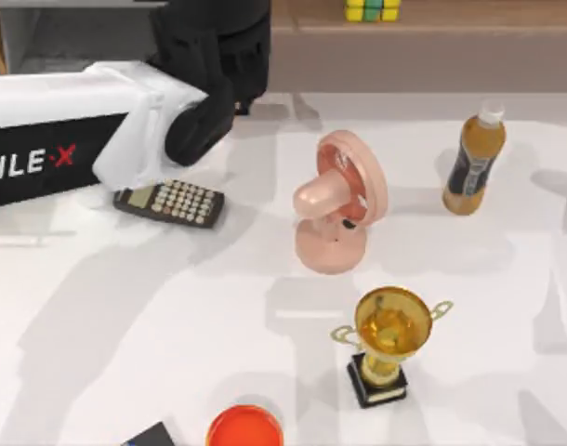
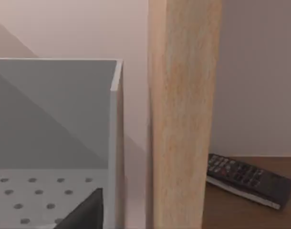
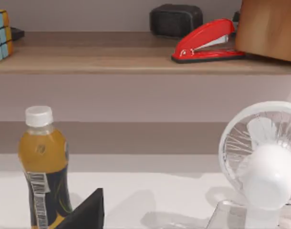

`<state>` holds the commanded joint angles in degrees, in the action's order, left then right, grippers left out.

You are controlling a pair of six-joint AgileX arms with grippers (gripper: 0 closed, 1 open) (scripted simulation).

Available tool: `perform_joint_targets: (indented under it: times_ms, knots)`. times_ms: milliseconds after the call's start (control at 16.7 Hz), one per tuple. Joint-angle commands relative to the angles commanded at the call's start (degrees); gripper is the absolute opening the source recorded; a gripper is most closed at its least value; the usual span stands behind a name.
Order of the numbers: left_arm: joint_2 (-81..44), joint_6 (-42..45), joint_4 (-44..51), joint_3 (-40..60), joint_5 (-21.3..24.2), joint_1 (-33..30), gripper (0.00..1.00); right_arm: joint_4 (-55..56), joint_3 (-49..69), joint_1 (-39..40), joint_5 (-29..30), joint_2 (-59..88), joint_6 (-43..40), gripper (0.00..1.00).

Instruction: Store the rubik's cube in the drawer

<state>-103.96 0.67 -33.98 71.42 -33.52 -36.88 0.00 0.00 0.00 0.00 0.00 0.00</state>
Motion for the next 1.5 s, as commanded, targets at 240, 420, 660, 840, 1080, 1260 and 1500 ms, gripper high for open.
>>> perform_joint_targets:
  times_ms: [240,420,660,840,1080,1260,1500]
  knots:
    - [-20.42,0.12,-6.25,13.25,-6.16,-6.23,1.00,0.00,0.00,0.00,0.00,0.00,0.00,1.00]
    - [-30.08,0.18,-9.38,19.85,-9.28,-9.05,1.00,0.00,0.00,0.00,0.00,0.00,0.00,1.00]
    - [-34.30,0.20,-10.77,22.71,-10.74,-10.13,1.00,0.00,0.00,0.00,0.00,0.00,0.00,1.00]
    - [-34.30,0.20,-10.77,22.71,-10.74,-10.13,1.00,0.00,0.00,0.00,0.00,0.00,0.00,1.00]
    - [-34.62,0.19,-9.42,24.39,-10.28,-9.67,1.00,0.00,0.00,0.00,0.00,0.00,0.00,1.00]
    - [-36.50,0.27,-6.20,29.56,-9.20,-8.64,1.00,0.00,0.00,0.00,0.00,0.00,0.00,1.00]
    - [-40.62,0.29,-2.46,37.60,-7.26,-6.69,1.00,0.00,0.00,0.00,0.00,0.00,0.00,1.00]
